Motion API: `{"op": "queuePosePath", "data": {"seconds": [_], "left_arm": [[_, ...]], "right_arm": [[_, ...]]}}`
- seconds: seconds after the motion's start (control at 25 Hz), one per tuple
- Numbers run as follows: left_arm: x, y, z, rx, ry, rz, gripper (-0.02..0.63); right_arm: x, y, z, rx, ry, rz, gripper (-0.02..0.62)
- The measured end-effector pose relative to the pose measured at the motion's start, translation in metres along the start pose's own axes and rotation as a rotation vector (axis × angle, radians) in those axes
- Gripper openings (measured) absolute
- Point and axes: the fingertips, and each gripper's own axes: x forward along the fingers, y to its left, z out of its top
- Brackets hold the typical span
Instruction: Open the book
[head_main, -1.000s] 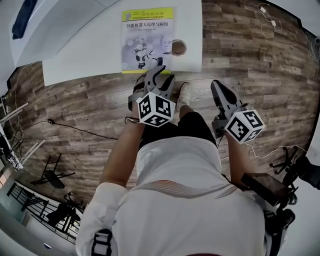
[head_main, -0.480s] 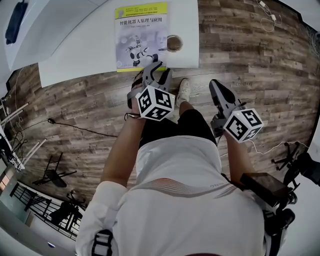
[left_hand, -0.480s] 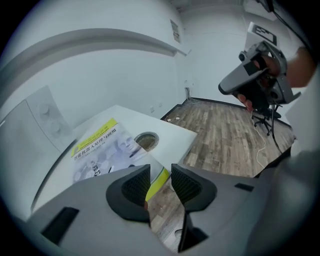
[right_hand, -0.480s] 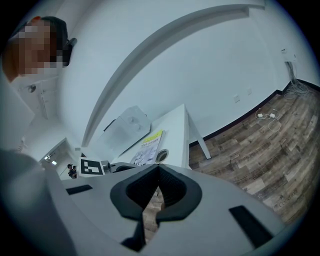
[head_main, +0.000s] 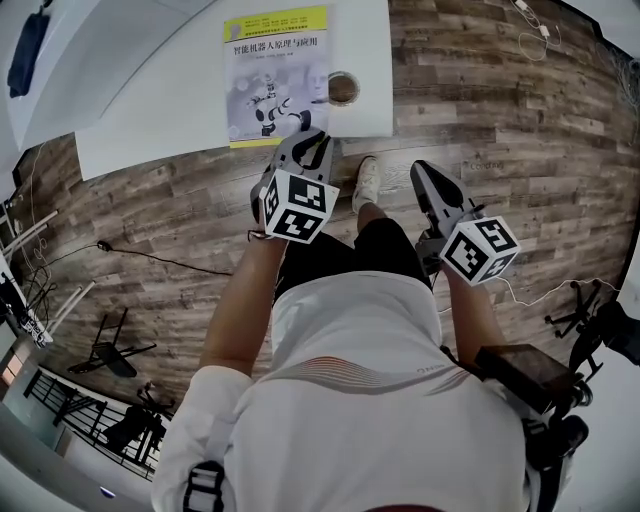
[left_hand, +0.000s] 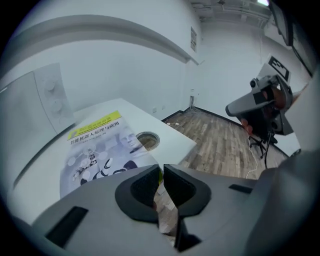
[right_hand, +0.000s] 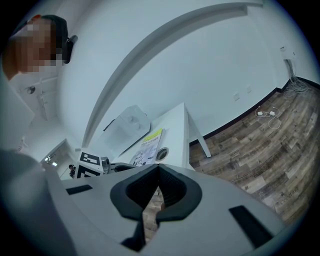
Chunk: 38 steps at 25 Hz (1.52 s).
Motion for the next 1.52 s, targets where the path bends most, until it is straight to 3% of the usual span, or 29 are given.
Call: {"op": "queuePosePath", "data": {"seconds": [0.12,0.4,0.56,0.76,0.96,1.2,1.52], "left_arm": [[-0.004,0.004,0.004,-0.114,-0.041,-0.029,0.034],[-0.02,-0.006,0.033,-0.17,-0.123,-0.127,0.031],[-0.029,-0.002,0.042,-0.272,-0.18,-0.167,0.031],[-0.051,0.019,0.053,-0.427,-0.278,-0.166,0.031],[-0.08,0.043,0.052,-0.658,-0.39,-0.184,0.031],[-0.124,0.084,0.036,-0.75,-0.464,-0.124,0.031],[-0.16,0.119,0.025,-0.987,-0.601,-0.128,0.031]], "right_arm": [[0.002,0.0,-0.002,-0.001,0.007,0.005,-0.005],[0.006,0.011,-0.004,-0.006,0.014,0.02,-0.005],[0.01,0.017,-0.004,-0.009,0.017,0.029,-0.005],[0.018,0.017,0.0,-0.01,0.022,0.037,-0.005],[0.03,0.027,0.003,-0.027,0.024,0.066,-0.005],[0.05,0.066,0.008,-0.067,0.03,0.106,-0.005],[0.066,0.091,0.02,-0.09,0.014,0.128,-0.005]]}}
